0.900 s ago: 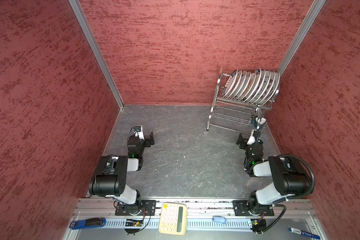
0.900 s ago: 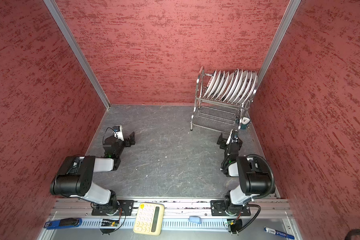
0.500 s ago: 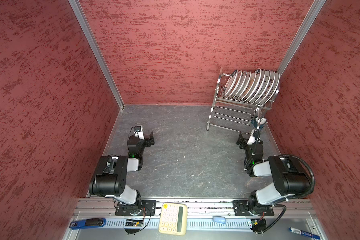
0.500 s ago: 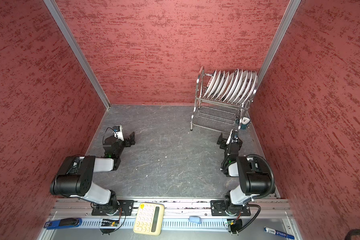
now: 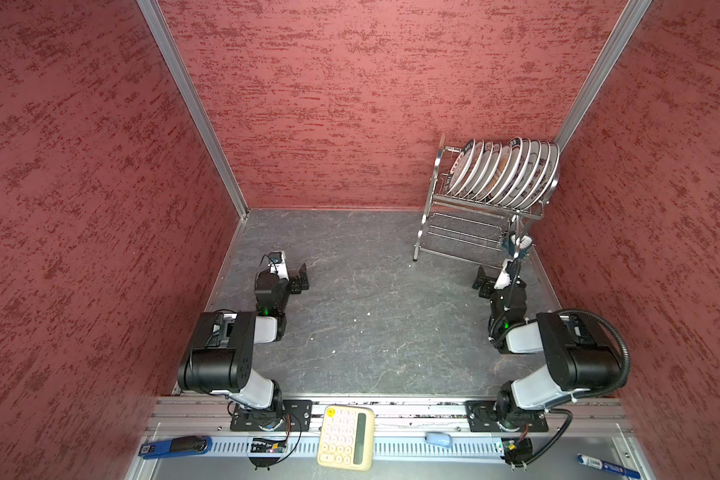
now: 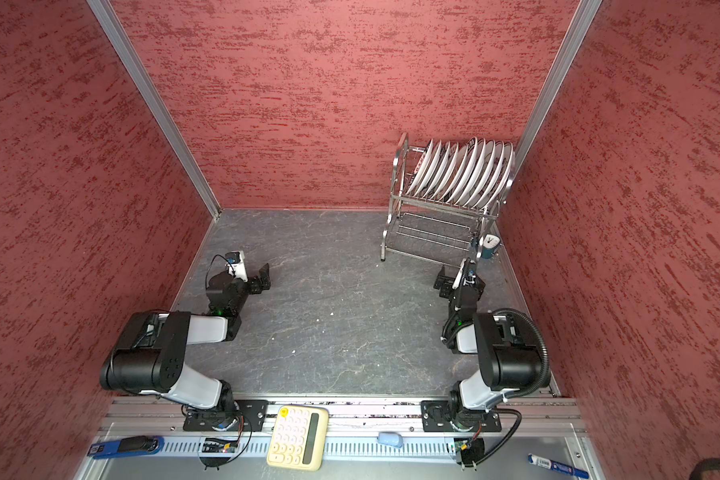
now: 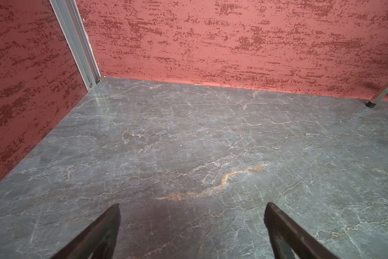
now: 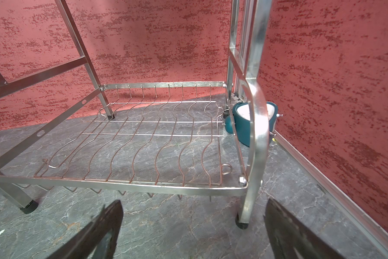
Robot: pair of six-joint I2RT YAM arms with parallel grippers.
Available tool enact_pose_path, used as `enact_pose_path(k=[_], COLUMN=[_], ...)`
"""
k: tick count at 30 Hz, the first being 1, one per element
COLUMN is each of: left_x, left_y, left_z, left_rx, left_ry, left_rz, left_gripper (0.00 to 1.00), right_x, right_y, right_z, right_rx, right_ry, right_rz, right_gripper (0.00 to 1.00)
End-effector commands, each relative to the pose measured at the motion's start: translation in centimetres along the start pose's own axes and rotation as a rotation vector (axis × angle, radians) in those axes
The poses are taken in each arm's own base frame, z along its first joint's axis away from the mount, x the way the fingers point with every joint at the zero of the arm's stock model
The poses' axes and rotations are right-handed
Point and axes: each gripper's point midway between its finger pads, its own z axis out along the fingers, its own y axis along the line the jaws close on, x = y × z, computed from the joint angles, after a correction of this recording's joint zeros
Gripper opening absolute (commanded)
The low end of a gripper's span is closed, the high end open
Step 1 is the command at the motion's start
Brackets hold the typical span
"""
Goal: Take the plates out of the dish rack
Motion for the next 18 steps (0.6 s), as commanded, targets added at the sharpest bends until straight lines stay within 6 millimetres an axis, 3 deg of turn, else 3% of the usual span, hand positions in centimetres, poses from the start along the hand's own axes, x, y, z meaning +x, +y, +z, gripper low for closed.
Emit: enact_pose_path(k=[1,18], left_x=[-0.24,-0.21], left_y=[-0.04,0.03], left_z=[0.14,0.14], left_rx=[0.009,0.015], left_ry=[-0.003,-0.002], left_rz=[-0.009,-0.015], left_gripper=[0.99,1.00], right_x=[-1.17,-1.17], right_y=[0.04,0.03], right_z=[0.22,0.15], right_rx=[0.002,0.002], right_ry=[-0.033,-0.034], right_rz=[0.003,0.003], right_gripper=[0.99,0.99])
